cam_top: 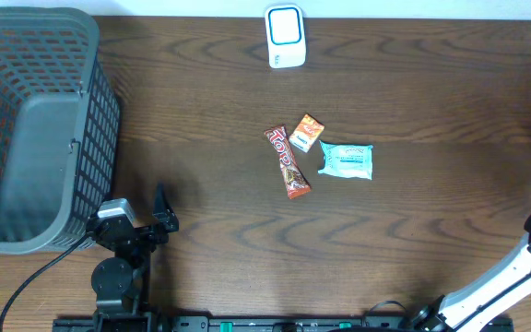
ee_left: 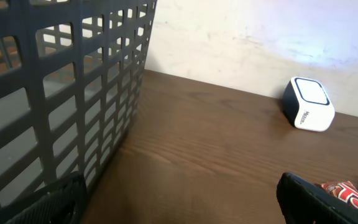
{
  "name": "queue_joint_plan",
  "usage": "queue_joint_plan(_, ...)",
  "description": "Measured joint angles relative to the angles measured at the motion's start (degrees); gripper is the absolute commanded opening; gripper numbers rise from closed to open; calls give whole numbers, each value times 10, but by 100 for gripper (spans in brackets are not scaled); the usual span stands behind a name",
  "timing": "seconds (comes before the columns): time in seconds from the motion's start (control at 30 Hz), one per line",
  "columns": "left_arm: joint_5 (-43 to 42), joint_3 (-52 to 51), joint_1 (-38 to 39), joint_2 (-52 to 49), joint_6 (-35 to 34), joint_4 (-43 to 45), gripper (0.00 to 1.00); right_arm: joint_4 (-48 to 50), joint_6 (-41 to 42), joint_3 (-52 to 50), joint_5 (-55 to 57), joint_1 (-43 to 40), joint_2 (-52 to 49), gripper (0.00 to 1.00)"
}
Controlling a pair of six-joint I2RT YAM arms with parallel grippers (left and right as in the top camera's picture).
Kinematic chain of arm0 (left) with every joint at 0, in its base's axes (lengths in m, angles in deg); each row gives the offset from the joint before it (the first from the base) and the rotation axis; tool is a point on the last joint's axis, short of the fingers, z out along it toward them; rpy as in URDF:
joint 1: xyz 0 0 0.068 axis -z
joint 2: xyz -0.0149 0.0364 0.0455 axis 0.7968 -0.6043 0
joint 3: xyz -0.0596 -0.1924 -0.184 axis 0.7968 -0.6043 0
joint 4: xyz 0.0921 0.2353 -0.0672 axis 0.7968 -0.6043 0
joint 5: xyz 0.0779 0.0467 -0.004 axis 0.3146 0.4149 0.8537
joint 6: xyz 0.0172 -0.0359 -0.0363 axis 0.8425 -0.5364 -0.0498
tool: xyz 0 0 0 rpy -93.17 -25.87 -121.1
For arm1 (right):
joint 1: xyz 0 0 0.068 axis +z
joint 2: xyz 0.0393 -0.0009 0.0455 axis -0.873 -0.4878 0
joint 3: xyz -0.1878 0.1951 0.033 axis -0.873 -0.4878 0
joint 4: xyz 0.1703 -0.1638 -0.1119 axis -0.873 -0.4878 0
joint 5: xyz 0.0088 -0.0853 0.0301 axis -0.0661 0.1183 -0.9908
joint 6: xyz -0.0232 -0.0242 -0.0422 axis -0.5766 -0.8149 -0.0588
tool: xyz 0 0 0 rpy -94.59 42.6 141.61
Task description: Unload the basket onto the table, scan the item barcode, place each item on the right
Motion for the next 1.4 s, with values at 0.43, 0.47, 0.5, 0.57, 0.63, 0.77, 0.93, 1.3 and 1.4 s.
queue_joint_plan(0.43,0,0,0,0,0,0,98,-136,-14,106,-29,247,136,99)
queue_joint_plan(0.47,0,0,0,0,0,0,98,-146,-14,110,-29,280,145,99)
queue_joint_plan(0.5,0,0,0,0,0,0,98,-155,-14,111,-31,315,154,99)
queue_joint_plan(0.57,0,0,0,0,0,0,98,-161,-14,112,-33,381,159,99)
queue_joint_plan(0.63,0,0,0,0,0,0,98,-156,-14,107,-31,438,156,99)
queue_joint_plan(0.77,0,0,0,0,0,0,98,-154,-14,88,-18,527,142,99)
queue_joint_plan(0.93,0,0,0,0,0,0,98,-161,-14,52,-8,608,122,99)
queue_joint_plan(1.3,0,0,0,0,0,0,98,-136,70,-35,122,715,120,99)
queue_joint_plan(1.4,0,0,0,0,0,0,98,-89,82,-83,145,722,121,99)
